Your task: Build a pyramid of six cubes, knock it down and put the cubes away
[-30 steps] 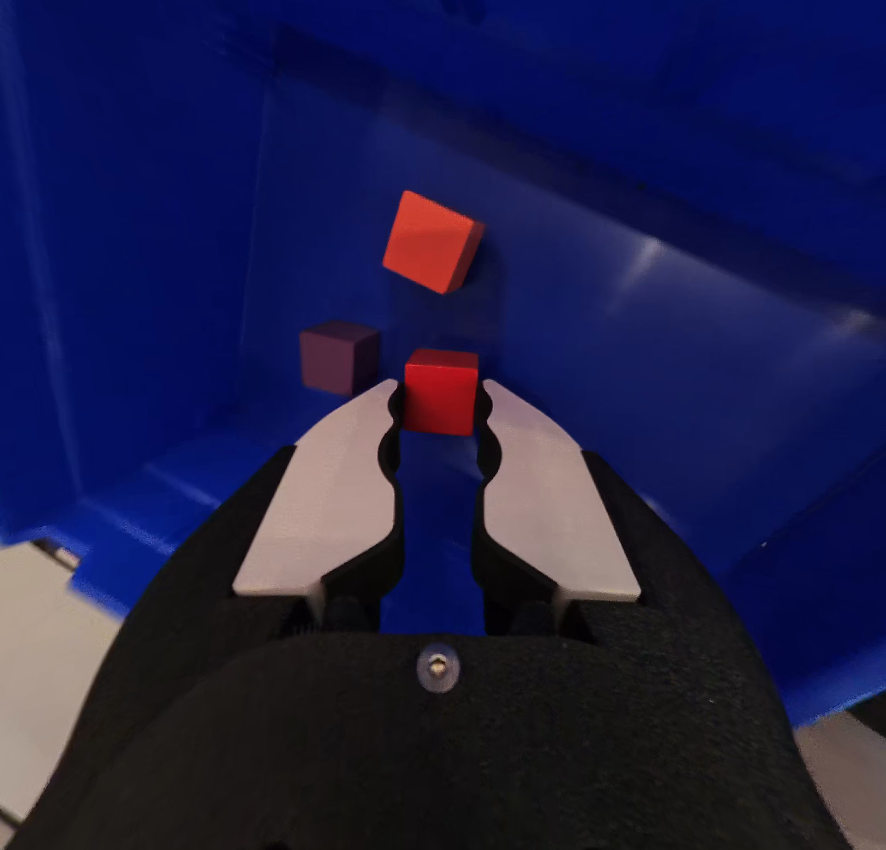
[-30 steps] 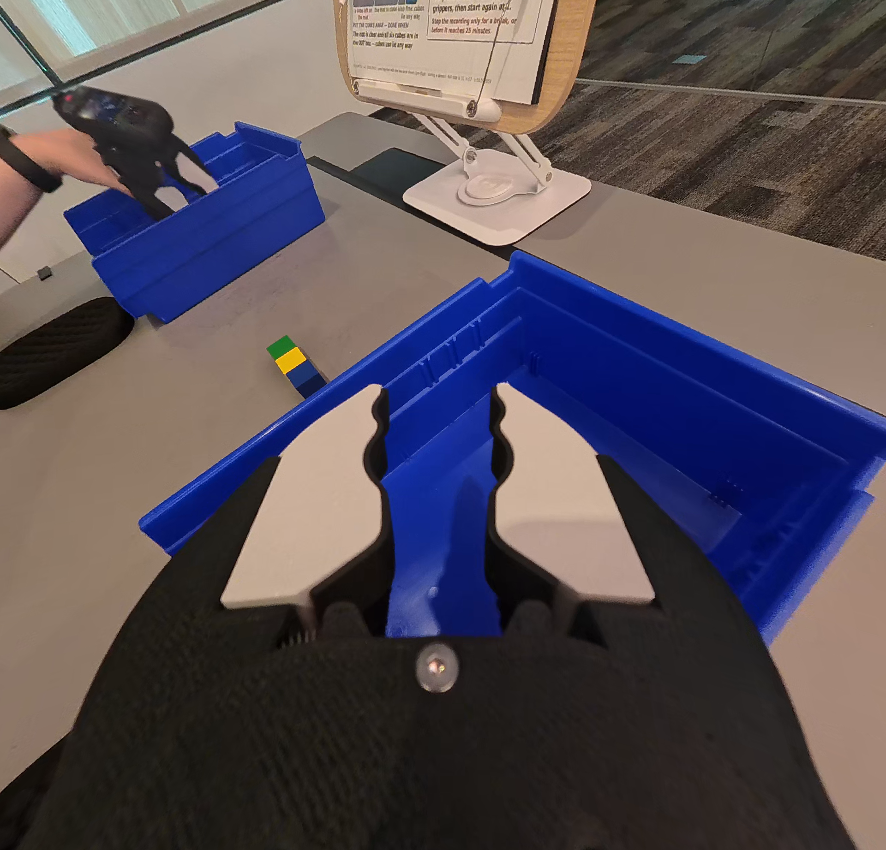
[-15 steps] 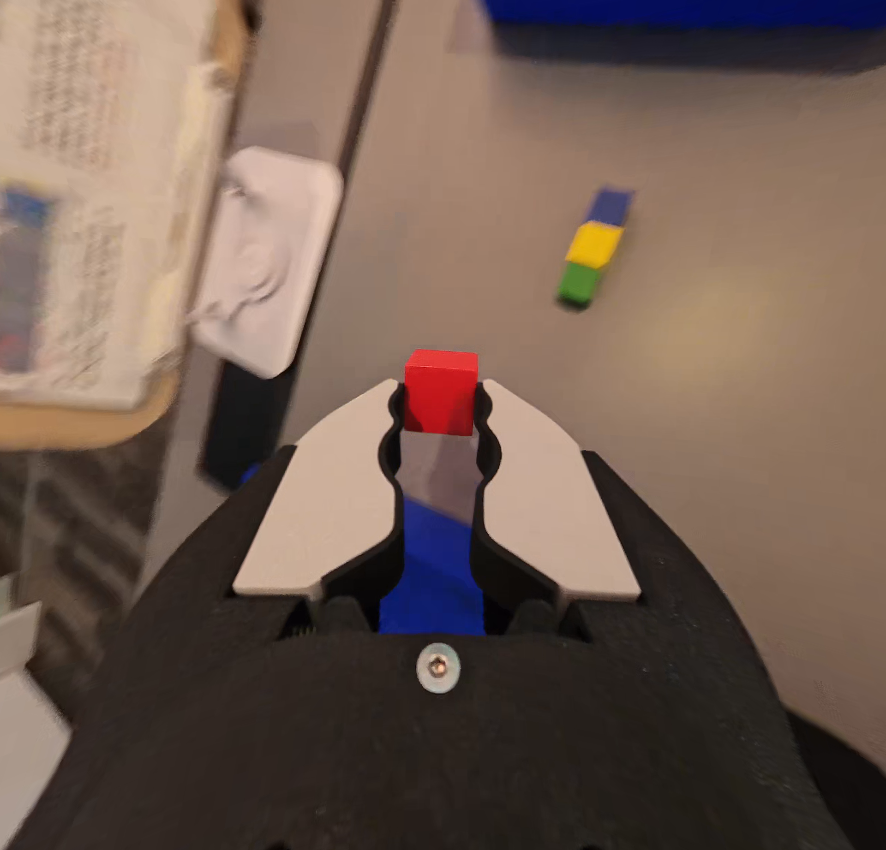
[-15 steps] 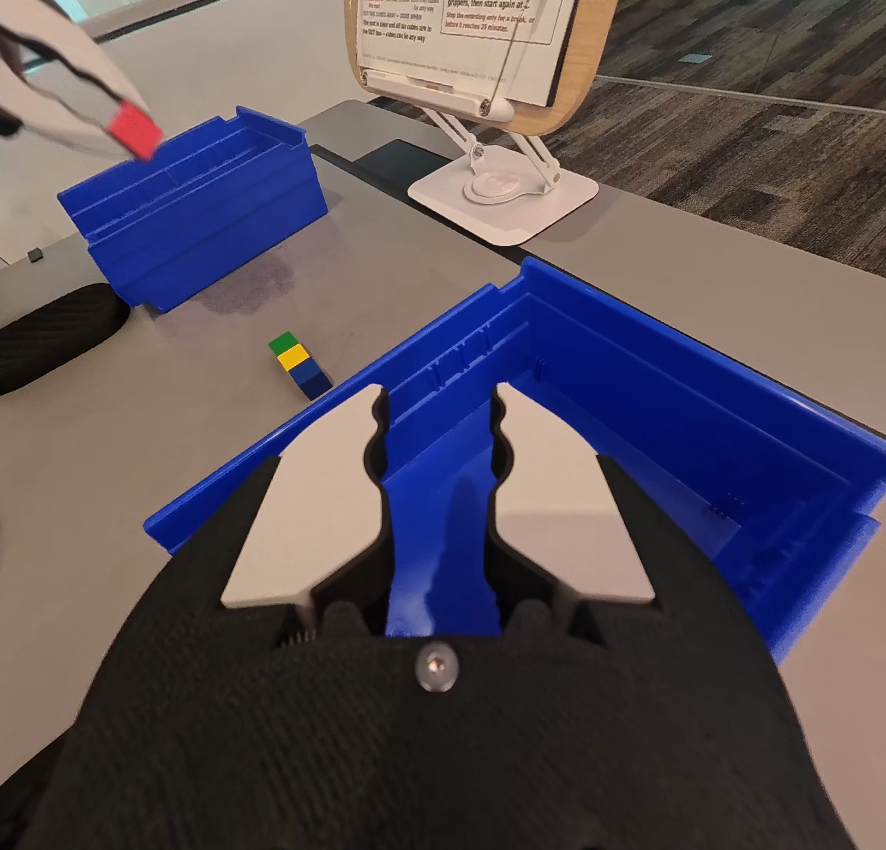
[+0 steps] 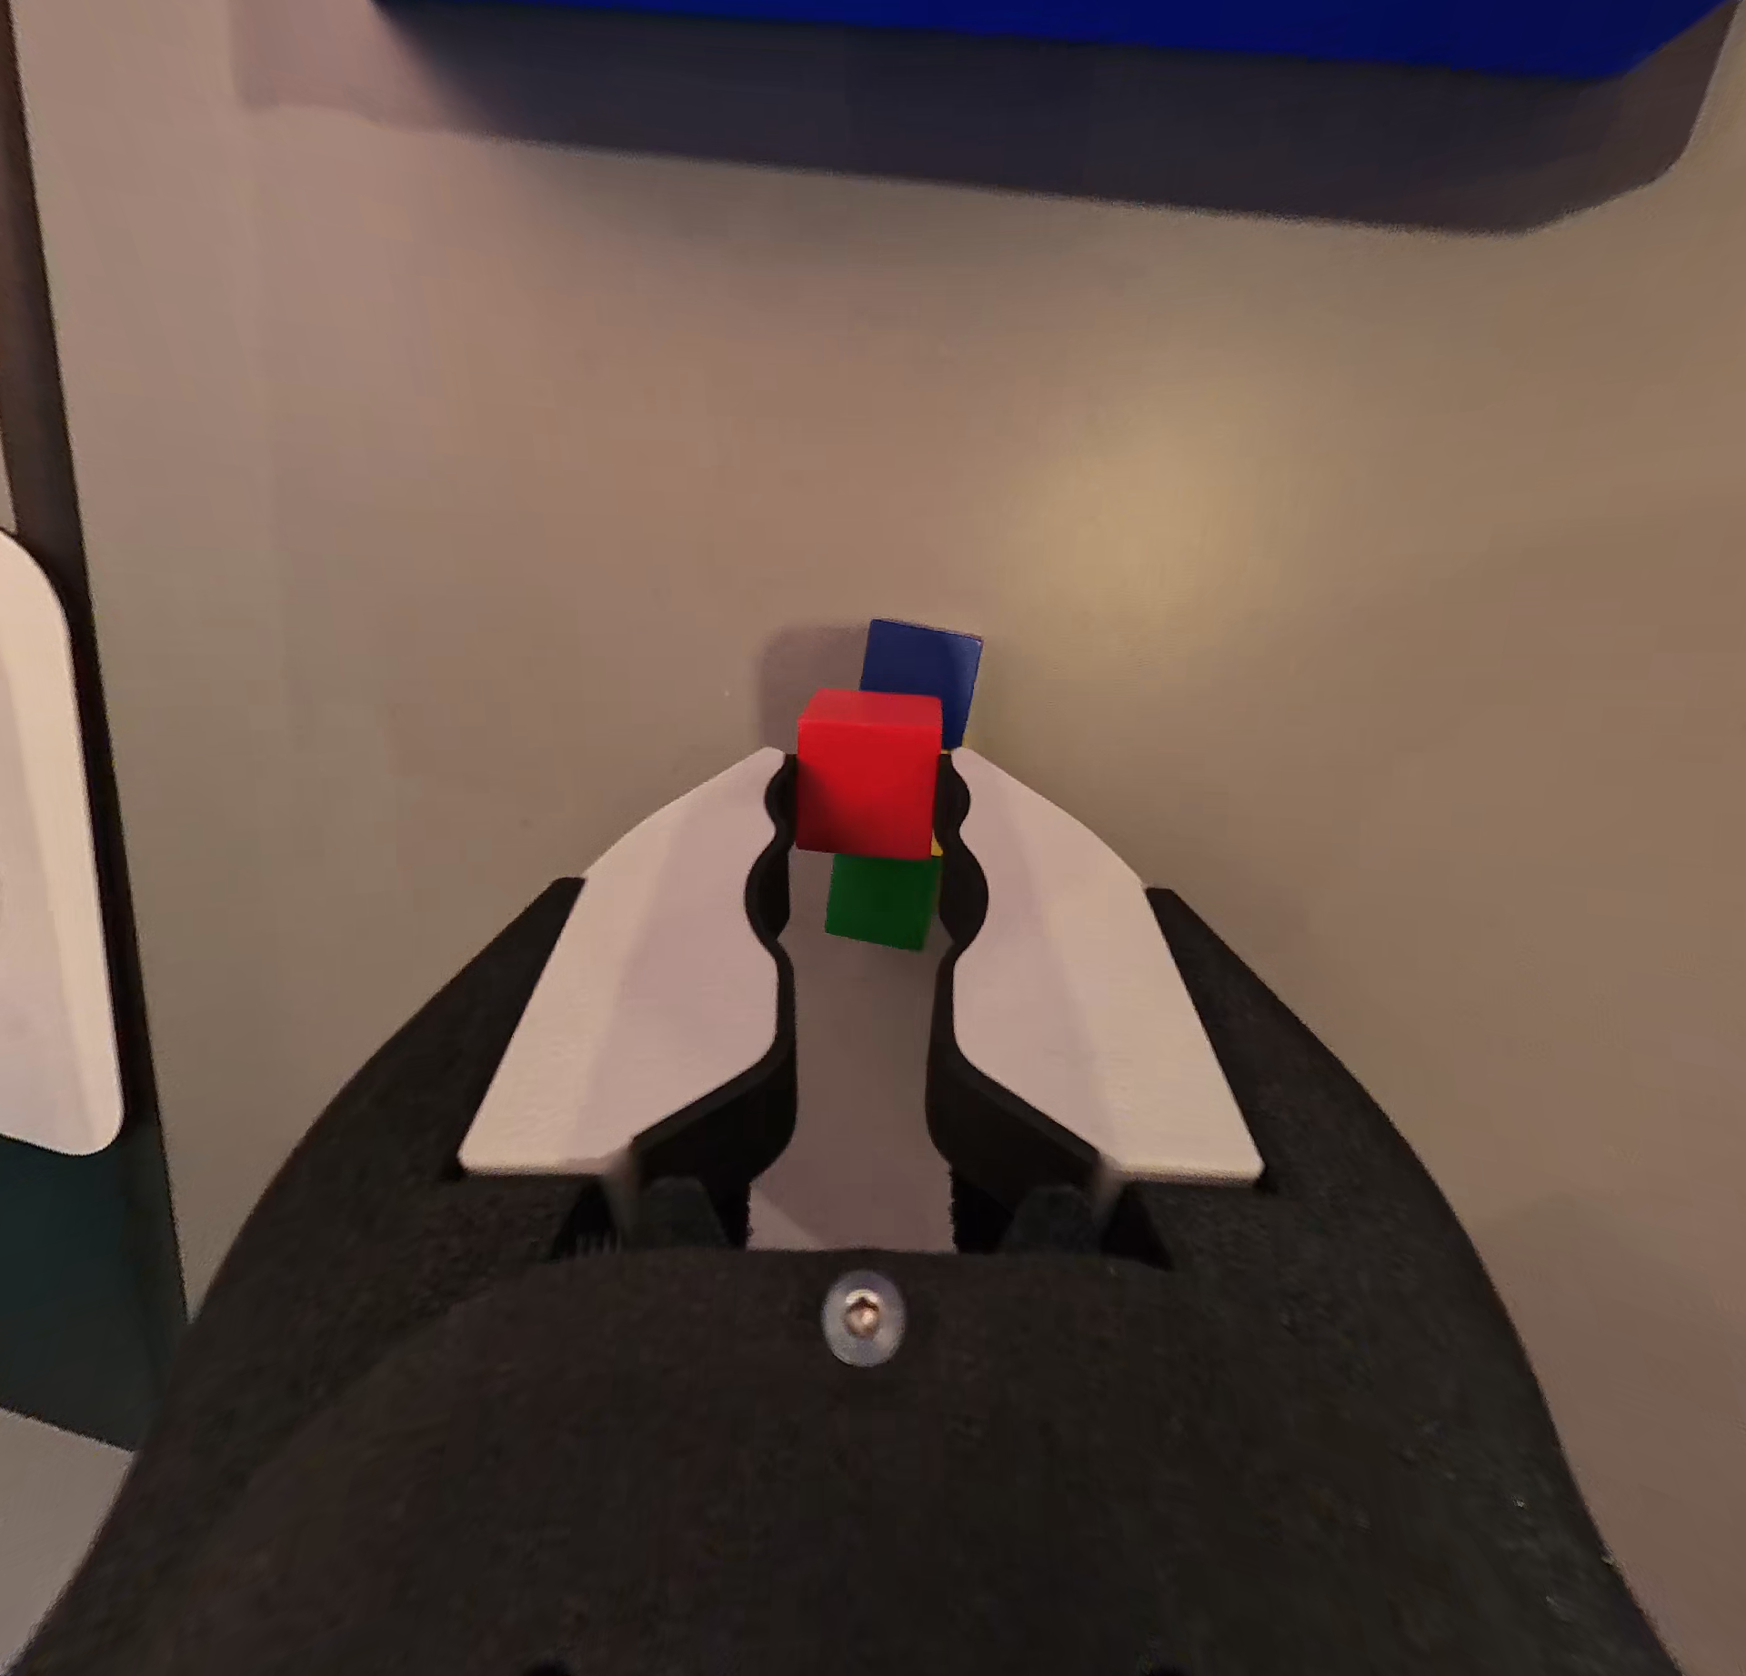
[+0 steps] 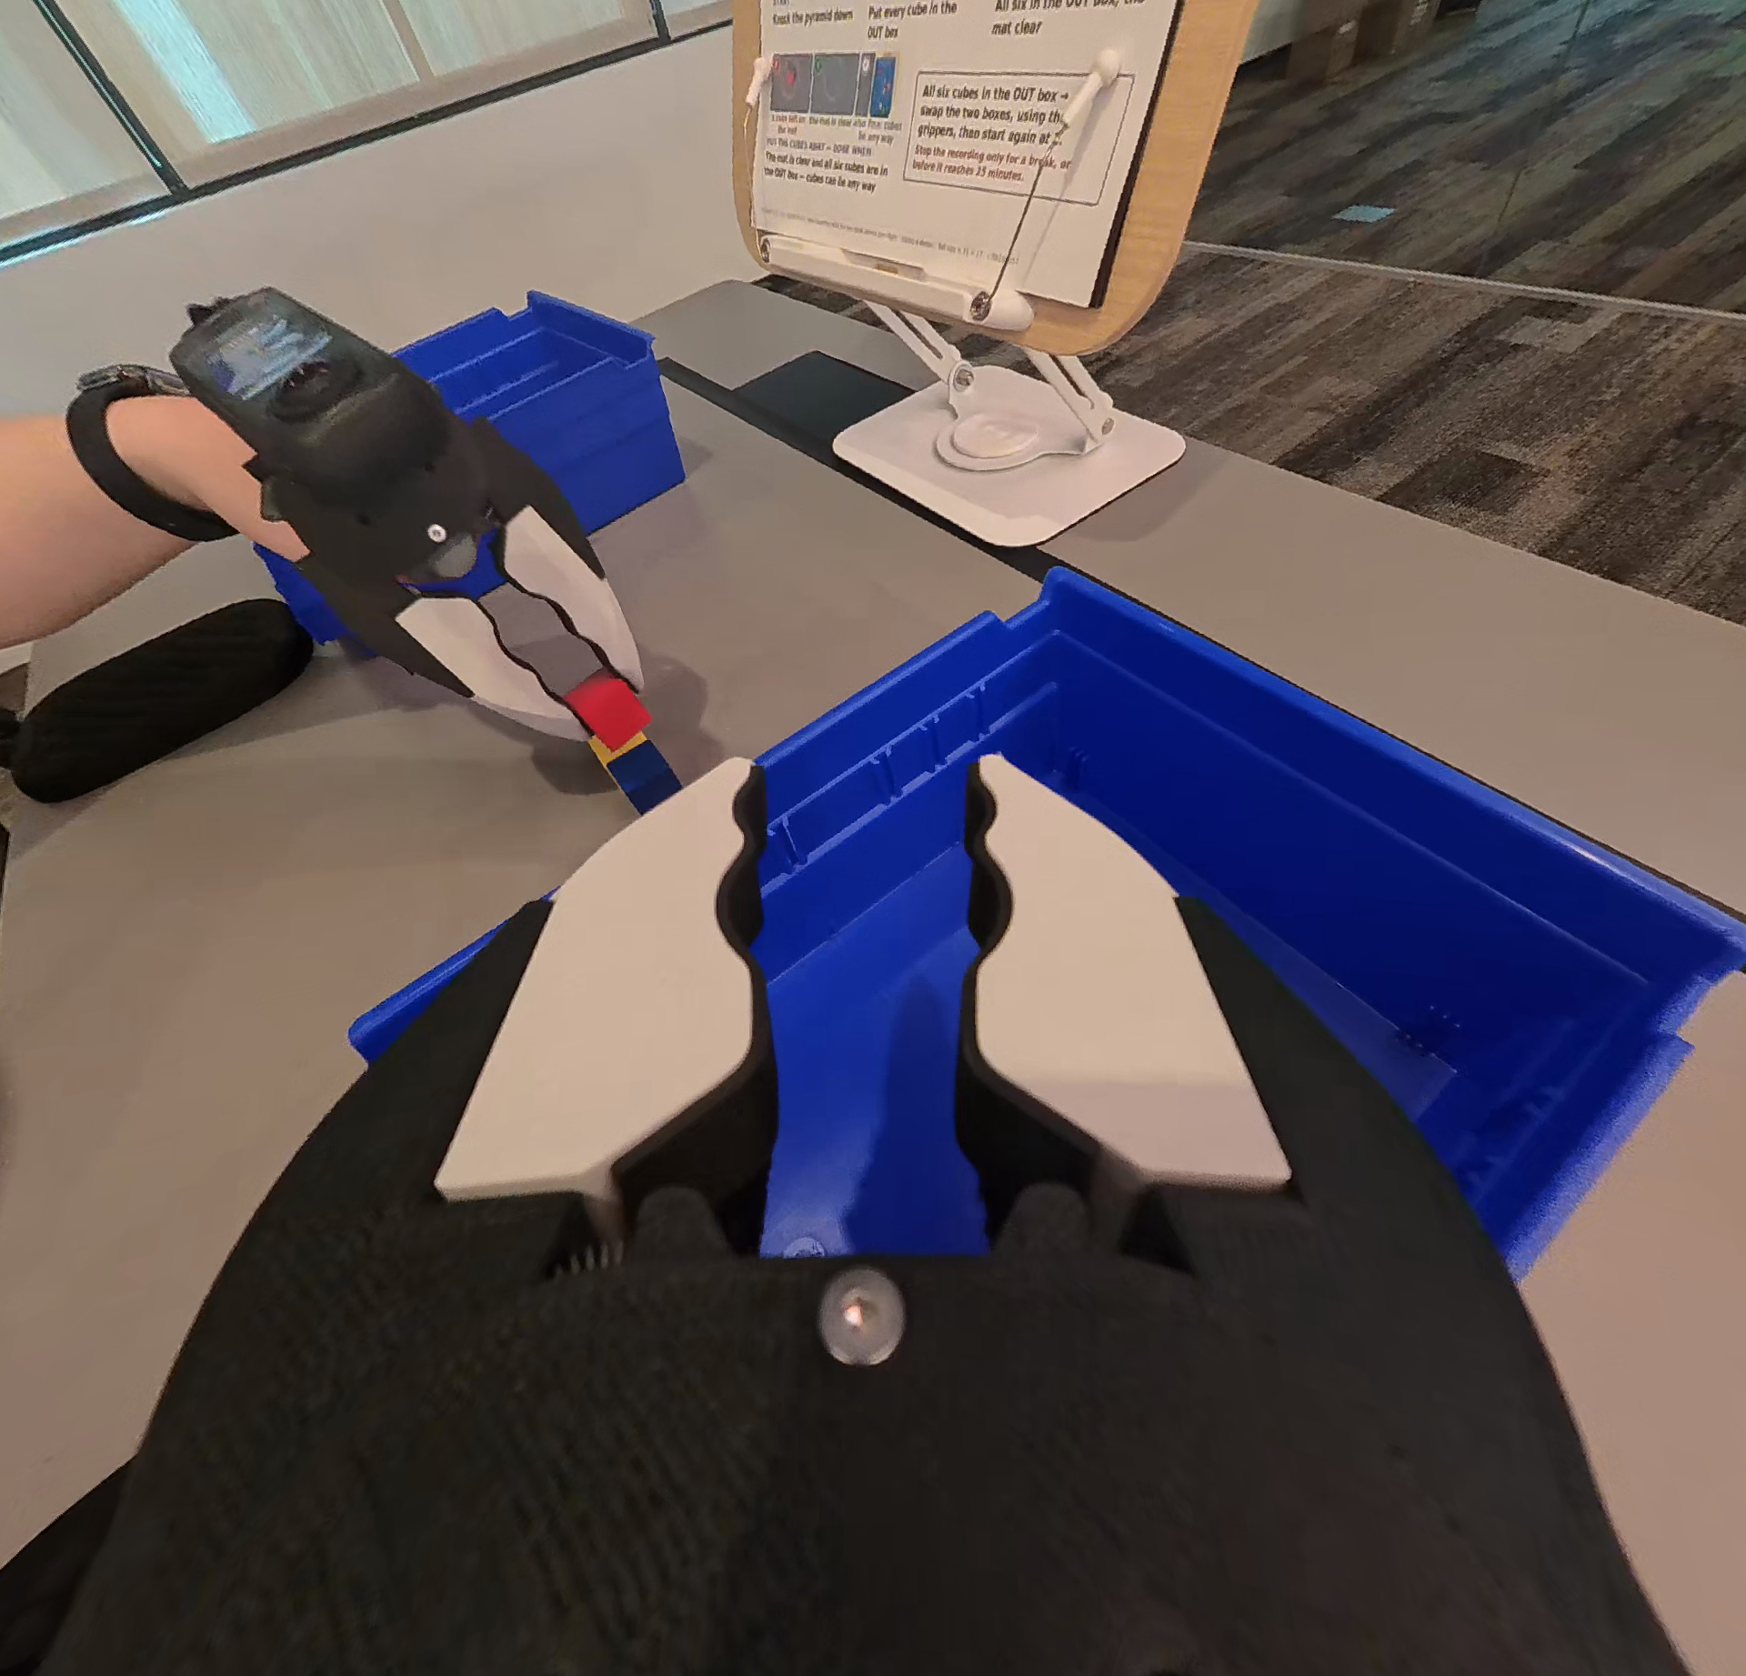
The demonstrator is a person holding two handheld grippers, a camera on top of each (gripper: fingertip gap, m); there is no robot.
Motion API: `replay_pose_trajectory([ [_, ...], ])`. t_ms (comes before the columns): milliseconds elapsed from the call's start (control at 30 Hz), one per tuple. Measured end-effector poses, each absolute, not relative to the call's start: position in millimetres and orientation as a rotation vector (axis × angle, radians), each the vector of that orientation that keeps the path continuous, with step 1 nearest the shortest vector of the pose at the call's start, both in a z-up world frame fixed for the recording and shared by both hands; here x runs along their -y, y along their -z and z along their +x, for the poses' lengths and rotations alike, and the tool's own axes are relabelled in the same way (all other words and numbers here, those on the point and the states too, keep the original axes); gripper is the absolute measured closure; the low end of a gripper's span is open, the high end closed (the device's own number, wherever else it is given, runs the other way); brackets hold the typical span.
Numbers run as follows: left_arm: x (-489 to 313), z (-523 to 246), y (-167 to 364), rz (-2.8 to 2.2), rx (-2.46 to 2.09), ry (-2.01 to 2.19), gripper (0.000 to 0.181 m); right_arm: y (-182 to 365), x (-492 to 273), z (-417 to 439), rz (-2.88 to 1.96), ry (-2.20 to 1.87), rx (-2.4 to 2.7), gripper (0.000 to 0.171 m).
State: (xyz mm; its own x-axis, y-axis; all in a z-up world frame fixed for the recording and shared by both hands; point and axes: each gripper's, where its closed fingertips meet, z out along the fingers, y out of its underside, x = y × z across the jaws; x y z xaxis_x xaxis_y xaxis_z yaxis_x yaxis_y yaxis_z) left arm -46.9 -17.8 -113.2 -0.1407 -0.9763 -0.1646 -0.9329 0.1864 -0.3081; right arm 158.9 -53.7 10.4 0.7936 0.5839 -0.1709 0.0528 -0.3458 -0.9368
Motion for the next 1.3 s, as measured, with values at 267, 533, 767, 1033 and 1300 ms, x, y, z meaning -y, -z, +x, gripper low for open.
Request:
replay_pose_trajectory([
  [267, 18.9, -47.1, 121.7, -1.81, -2.216, 0.138, 0.154, -8.6, 54.8, 163.6, -1.864, -0.606, 0.468, 0.13],
  [533, 20.9, -47.4, 125.6, -1.797, -2.259, 0.113, 0.154, -6.7, 54.7, 160.2, -1.871, -0.617, 0.483, 0.13],
  [767, 19.9, -45.7, 126.7, -1.776, -2.269, 0.1, 0.153, -6.4, 55.7, 160.5, -1.872, -0.628, 0.481, 0.13],
  [1033, 17.3, -46.5, 110.8, -1.762, -2.248, 0.101, 0.131, -6.3, 56.1, 162.9, -1.869, -0.63, 0.475, 0.13],
  [1300, -3.9, -70.8, -66.9, -1.536, -1.649, 0.324, 0.138, -4.0, 55.9, 165.8, -1.868, -0.642, 0.46, 0.13],
])
